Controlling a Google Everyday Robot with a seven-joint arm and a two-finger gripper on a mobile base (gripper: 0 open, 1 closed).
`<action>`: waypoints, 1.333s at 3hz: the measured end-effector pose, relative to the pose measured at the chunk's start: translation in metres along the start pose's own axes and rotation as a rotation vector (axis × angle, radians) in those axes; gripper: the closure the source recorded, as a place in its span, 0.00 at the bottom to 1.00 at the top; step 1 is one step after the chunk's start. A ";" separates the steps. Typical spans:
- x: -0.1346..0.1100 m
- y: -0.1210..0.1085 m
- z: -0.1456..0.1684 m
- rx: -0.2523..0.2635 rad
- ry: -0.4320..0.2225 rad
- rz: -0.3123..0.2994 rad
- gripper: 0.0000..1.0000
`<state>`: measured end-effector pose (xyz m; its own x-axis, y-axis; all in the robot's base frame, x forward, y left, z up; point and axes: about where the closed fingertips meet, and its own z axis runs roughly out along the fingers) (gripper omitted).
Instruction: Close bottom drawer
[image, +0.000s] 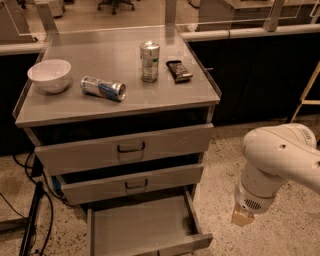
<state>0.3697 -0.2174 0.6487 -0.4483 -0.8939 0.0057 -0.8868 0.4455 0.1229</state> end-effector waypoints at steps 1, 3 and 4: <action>0.000 0.001 0.002 -0.005 0.002 0.004 1.00; -0.002 0.008 0.109 -0.104 0.033 0.095 1.00; -0.008 0.010 0.167 -0.168 0.053 0.130 1.00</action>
Offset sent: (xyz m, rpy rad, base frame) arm -0.0307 0.0192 -0.1456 0.0174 0.1645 -0.1380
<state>0.3459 -0.1972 0.4844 -0.5472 -0.8327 0.0843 -0.7888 0.5468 0.2809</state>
